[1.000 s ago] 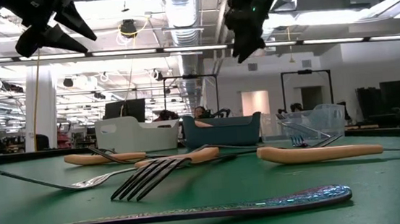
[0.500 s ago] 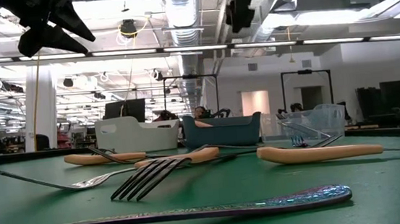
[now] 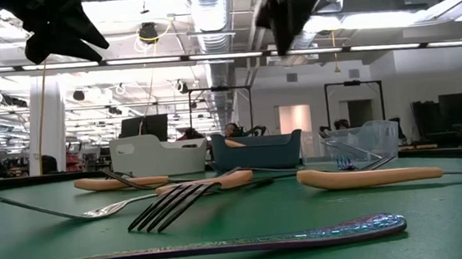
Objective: Sort silverware by color (type)
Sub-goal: Put the black fork into the transparent bin
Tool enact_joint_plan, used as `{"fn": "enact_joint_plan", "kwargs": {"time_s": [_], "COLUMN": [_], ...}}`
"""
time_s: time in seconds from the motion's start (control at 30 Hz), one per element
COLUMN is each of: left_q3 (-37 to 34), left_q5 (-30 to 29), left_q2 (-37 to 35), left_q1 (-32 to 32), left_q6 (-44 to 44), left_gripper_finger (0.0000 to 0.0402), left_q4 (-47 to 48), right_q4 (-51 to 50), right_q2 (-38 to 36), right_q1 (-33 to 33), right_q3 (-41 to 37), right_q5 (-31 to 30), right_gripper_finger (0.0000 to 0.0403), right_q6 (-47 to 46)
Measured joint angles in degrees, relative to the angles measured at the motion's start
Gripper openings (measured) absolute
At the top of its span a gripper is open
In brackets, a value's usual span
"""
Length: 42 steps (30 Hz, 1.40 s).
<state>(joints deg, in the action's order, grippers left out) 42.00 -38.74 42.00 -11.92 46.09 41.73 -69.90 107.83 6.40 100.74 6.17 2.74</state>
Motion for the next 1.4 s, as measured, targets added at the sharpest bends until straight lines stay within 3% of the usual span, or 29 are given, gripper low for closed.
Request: {"fn": "enact_joint_plan", "kwargs": {"time_s": [0.23,0.47,0.7,1.1,1.4], "left_q3": [0.0,0.0,0.0,0.0,0.0], "left_q5": [-0.6,-1.2,-3.7,-3.8,-3.9], "left_q2": [0.0,0.0,0.0,0.4,0.4], "left_q1": [0.0,0.0,0.0,0.0,0.0], "left_q6": [0.0,0.3,1.9,4.2,4.2], "left_gripper_finger": [0.0162,0.0162,0.0162,0.0162,0.0162], "left_q4": [0.0,-0.1,0.0,1.1,1.6], "right_q4": [15.7,35.9,50.6,55.6,57.8], "right_q2": [-1.9,-12.7,-18.7,-15.6,-12.2], "right_q1": [3.3,4.0,2.3,-0.1,0.1], "right_q3": [-16.5,-35.3,-48.2,-48.8,-48.8], "right_q5": [-6.0,-7.8,-8.3,-7.8,-7.4], "right_gripper_finger": [0.0218,0.0218,0.0218,0.0218,0.0218], "right_q6": [-5.1,-11.7,-8.7,0.1,-1.2]}}
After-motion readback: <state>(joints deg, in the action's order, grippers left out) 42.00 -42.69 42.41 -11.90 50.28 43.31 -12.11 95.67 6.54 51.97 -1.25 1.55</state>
